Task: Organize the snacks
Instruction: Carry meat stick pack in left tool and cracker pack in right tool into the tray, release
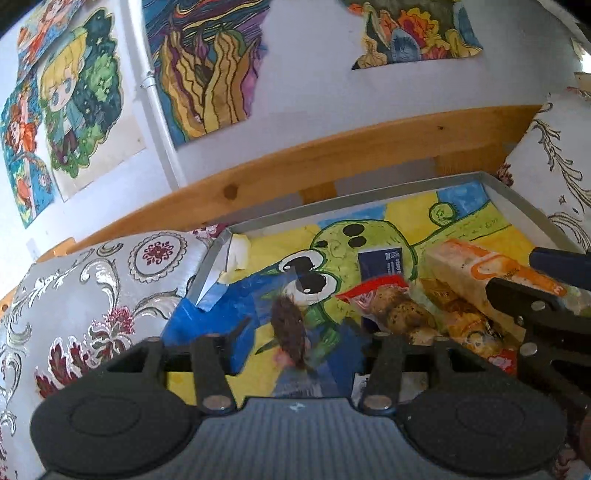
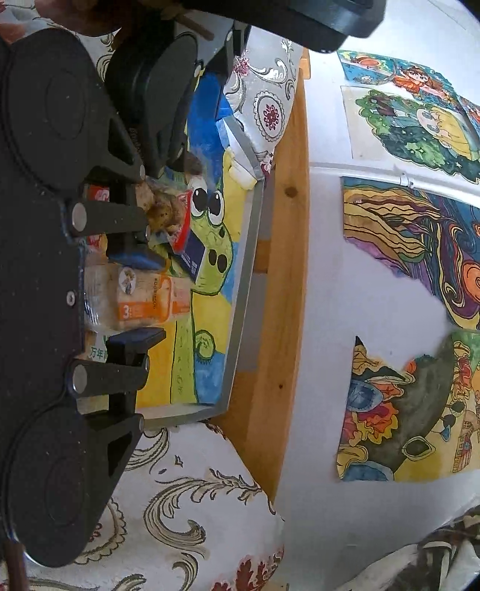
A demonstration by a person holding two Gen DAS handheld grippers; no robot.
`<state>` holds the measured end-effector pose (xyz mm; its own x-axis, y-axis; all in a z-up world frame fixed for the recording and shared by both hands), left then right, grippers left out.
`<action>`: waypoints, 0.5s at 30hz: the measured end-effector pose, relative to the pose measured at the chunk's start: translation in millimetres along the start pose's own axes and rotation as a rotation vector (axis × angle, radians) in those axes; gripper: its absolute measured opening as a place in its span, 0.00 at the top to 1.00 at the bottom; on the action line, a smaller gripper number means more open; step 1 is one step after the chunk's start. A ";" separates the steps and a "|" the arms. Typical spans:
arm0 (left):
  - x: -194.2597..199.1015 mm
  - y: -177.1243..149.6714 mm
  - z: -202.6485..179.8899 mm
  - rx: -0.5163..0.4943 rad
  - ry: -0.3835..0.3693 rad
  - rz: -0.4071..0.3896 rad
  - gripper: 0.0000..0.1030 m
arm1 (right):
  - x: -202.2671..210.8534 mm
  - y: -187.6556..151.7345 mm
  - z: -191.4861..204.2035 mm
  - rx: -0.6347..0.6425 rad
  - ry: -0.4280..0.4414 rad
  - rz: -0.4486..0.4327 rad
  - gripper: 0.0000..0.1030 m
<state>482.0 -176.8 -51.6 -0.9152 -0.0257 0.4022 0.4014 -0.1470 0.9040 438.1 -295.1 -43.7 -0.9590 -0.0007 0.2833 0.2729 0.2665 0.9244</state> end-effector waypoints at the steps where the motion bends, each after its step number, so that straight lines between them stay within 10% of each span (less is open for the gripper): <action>1: 0.9 0.2 0.8 0.012 -0.004 -0.003 0.33 | 0.5 0.0 -0.9 -0.004 0.001 -0.001 0.63; 15: 37.2 19.9 24.2 0.053 0.029 -0.085 0.03 | 37.8 20.8 -23.6 -0.062 -0.069 -0.082 0.27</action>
<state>456.8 -156.8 -15.1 -0.9464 -0.0437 0.3200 0.3228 -0.0973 0.9415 409.3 -312.3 -7.8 -0.9808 0.0469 0.1895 0.1951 0.2078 0.9585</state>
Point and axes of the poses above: each gripper's, at about its wrist camera, not at the fingertips, and x roughly against the way its jaws point, z to its left, y to its top, the point moved 10 cm from there along -x, roughly the way its jaws point, and after that the axes turned 9 degrees about x, right-handed, at the moved point
